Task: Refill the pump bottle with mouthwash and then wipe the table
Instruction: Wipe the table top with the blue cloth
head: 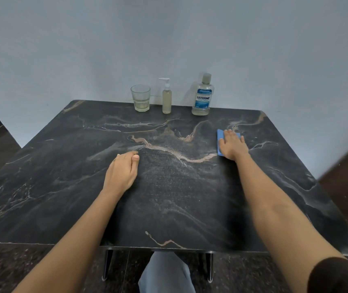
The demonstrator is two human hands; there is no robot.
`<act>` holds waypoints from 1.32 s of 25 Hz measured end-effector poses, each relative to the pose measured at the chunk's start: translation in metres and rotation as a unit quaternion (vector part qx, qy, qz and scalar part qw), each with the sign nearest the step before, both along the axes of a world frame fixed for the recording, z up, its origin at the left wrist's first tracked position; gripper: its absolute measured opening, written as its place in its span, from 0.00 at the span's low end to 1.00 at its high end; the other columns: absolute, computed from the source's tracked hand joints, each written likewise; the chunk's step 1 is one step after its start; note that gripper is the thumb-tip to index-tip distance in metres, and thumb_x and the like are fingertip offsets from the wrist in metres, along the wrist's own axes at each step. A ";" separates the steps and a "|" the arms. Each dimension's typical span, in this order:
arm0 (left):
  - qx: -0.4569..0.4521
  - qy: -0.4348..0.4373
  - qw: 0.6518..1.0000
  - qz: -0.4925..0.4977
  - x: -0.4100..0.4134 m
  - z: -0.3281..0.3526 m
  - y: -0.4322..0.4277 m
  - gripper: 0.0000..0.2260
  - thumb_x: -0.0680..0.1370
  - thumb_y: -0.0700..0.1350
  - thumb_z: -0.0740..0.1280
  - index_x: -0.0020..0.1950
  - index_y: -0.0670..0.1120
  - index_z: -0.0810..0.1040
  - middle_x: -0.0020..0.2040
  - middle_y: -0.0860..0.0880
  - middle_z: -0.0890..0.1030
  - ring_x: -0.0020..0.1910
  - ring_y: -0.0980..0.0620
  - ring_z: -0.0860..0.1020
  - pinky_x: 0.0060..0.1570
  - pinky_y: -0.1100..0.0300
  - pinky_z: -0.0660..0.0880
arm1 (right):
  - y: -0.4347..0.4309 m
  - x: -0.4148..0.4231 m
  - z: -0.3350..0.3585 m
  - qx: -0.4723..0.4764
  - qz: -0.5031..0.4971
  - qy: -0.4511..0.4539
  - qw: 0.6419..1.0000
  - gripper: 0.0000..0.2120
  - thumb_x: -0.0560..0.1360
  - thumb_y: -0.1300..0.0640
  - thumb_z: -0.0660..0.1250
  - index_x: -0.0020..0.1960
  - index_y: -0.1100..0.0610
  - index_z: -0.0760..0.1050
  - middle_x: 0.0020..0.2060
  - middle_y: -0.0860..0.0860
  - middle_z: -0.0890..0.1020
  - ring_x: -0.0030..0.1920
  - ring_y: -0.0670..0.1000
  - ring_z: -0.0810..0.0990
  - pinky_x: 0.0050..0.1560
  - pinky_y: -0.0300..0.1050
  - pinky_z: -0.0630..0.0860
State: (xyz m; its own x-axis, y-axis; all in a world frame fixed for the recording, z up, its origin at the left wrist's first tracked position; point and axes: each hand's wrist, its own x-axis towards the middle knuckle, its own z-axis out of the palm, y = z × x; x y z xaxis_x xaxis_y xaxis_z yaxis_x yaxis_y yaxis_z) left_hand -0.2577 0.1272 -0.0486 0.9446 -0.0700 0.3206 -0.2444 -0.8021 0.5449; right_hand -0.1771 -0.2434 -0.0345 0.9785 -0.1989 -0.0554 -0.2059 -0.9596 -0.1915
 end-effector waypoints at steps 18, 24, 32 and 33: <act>-0.118 0.071 0.990 0.008 -0.030 0.014 0.000 0.19 0.84 0.51 0.50 0.64 0.42 0.73 0.59 0.45 0.78 0.61 0.45 0.74 0.56 0.57 0.66 | 0.071 -0.235 -0.004 -0.029 -0.003 -0.013 0.999 0.27 0.82 0.49 0.43 0.78 0.58 0.44 0.78 0.52 0.46 0.78 0.49 0.44 0.76 0.48 0.40; -0.081 0.041 0.995 0.050 -0.021 0.016 0.076 0.17 0.84 0.50 0.52 0.59 0.41 0.75 0.52 0.43 0.80 0.54 0.42 0.76 0.54 0.49 0.72 | 0.153 -0.136 -0.008 0.022 0.083 -0.028 0.996 0.27 0.82 0.50 0.45 0.78 0.59 0.46 0.78 0.53 0.48 0.78 0.50 0.45 0.76 0.48 0.41; -0.003 0.023 0.987 0.156 0.005 -0.007 0.182 0.18 0.83 0.51 0.54 0.63 0.41 0.74 0.57 0.43 0.80 0.58 0.41 0.76 0.54 0.48 0.71 | 0.174 0.026 -0.008 -0.001 0.052 0.016 0.999 0.28 0.81 0.51 0.43 0.78 0.62 0.46 0.78 0.56 0.47 0.78 0.53 0.45 0.77 0.51 0.41; 0.004 0.013 0.987 0.159 0.006 -0.009 0.181 0.18 0.82 0.51 0.54 0.62 0.42 0.75 0.56 0.44 0.80 0.57 0.42 0.76 0.54 0.48 0.71 | 0.181 0.037 -0.008 -0.003 0.052 0.019 0.998 0.28 0.81 0.50 0.43 0.78 0.62 0.45 0.78 0.56 0.47 0.78 0.53 0.45 0.77 0.52 0.40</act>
State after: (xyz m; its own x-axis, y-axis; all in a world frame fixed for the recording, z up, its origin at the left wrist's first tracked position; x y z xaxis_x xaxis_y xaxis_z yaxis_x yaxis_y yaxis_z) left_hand -0.2514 0.3079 -0.0577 0.9275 0.2283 0.2959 0.0344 -0.8405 0.5407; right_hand -0.1402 -0.0625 -0.0424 0.9912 -0.0959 -0.0914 -0.1111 -0.9775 -0.1793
